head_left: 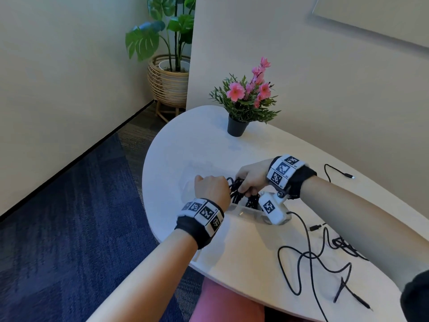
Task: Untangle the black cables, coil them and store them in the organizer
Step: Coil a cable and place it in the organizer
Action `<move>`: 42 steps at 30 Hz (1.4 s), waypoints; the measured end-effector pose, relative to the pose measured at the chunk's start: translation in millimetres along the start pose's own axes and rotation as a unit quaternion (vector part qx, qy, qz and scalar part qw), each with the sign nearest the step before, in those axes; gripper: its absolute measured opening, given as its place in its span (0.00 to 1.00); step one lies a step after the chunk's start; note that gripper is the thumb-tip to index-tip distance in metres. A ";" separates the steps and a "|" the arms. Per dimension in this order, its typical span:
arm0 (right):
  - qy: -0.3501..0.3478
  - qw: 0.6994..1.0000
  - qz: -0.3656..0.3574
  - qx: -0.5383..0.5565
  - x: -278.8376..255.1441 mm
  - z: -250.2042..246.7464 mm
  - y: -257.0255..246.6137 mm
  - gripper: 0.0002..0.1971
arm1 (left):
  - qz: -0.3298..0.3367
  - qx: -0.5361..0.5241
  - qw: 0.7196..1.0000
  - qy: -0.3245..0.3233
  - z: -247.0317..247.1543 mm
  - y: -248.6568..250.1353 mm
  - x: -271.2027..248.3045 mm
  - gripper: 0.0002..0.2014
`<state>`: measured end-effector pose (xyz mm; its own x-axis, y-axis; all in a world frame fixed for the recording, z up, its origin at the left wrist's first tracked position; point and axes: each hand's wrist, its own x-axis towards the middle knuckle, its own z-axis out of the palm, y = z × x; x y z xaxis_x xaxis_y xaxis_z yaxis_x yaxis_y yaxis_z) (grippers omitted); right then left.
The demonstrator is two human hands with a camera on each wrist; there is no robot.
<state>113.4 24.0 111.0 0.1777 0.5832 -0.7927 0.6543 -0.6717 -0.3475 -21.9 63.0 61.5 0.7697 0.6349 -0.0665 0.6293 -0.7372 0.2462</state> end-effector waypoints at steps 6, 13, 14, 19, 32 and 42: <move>0.069 0.992 0.030 -0.105 2.8 1.5 -3.8 0.06 | 0.026 -0.142 0.989 0.008 -1.9 -11.4 15.4 0.17; 0.113 0.991 0.041 -0.054 1.2 2.0 -8.3 0.04 | 0.052 -0.189 0.980 -0.031 4.4 -14.2 24.8 0.15; 0.132 0.991 0.039 -0.009 1.6 3.3 -1.7 0.07 | 0.050 -0.189 0.980 -0.029 4.8 -14.3 25.3 0.15; 0.204 0.963 0.010 0.175 -5.0 19.2 18.8 0.08 | 0.086 -0.108 0.990 -0.022 2.4 -0.6 24.8 0.12; 0.263 0.920 -0.008 0.290 -8.8 31.2 27.5 0.08 | 0.126 0.086 0.987 -0.057 -13.0 18.1 19.0 0.09; 0.256 0.942 -0.021 0.216 -15.2 36.2 31.2 0.10 | 0.132 -0.007 0.985 -0.115 -14.7 11.2 5.6 0.21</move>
<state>104.5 -22.4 94.1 0.5614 0.6833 -0.4668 0.3279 -0.7016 -0.6327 -12.0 61.7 78.1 0.9114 0.3514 -0.2143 0.4035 -0.8652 0.2976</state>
